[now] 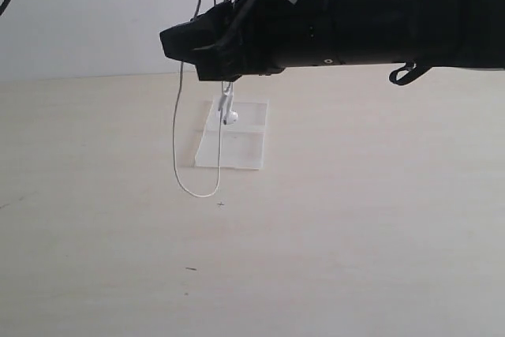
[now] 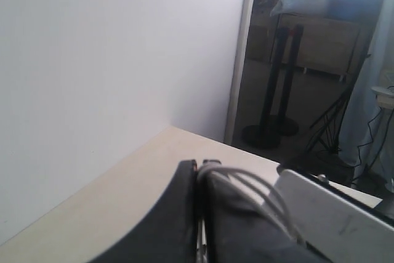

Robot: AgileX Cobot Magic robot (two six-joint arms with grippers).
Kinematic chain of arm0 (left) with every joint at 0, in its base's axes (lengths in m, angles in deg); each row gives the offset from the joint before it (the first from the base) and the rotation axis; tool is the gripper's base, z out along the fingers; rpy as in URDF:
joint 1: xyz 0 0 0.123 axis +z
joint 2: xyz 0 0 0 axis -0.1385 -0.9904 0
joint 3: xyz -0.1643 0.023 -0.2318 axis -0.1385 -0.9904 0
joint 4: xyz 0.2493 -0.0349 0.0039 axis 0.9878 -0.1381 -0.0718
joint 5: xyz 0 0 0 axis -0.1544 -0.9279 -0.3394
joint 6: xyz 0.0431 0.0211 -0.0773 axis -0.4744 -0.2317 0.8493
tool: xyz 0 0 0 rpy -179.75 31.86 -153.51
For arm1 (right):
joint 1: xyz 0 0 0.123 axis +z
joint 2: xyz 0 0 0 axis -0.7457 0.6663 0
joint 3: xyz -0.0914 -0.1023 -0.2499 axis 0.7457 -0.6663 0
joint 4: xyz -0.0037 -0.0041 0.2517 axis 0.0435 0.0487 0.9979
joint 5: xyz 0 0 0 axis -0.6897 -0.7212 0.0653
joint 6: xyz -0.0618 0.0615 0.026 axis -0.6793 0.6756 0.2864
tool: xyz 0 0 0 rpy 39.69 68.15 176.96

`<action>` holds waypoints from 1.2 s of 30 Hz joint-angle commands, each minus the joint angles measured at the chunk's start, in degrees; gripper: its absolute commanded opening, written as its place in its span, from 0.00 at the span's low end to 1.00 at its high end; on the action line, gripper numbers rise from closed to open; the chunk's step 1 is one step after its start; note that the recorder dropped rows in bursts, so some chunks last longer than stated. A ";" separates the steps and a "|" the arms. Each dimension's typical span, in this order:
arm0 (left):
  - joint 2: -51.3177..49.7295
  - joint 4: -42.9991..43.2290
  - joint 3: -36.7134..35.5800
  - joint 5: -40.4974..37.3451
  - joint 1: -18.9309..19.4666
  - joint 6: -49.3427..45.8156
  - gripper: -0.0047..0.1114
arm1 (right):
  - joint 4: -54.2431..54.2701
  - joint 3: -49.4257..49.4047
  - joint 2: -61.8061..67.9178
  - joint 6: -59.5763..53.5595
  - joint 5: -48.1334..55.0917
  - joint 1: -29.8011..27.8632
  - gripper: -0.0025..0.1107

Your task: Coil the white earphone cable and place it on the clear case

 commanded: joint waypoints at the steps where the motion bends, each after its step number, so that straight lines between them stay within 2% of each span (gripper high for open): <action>1: -0.01 -0.70 0.31 -0.68 -0.31 0.40 0.04 | 0.20 0.45 0.16 1.86 -1.52 -0.18 0.10; 2: 0.11 -0.70 0.31 -0.68 -0.31 0.39 0.04 | 0.20 0.45 0.16 1.88 -1.65 -0.18 0.03; 3: 0.24 -0.70 0.31 -0.36 -0.31 0.14 0.04 | 0.20 0.45 0.16 1.97 -1.92 -0.18 0.02; 13: 0.89 -0.70 0.31 0.70 -0.31 -1.16 0.04 | 0.20 0.45 0.16 2.51 -5.47 -0.18 0.02; 27: 2.92 -0.70 0.31 0.84 -0.31 -1.85 0.04 | 0.20 0.45 0.16 2.51 -4.16 -0.18 0.02; 36: 2.91 -0.70 0.31 0.84 -0.31 -1.85 0.04 | 0.20 0.45 0.16 2.07 -1.52 -0.18 0.21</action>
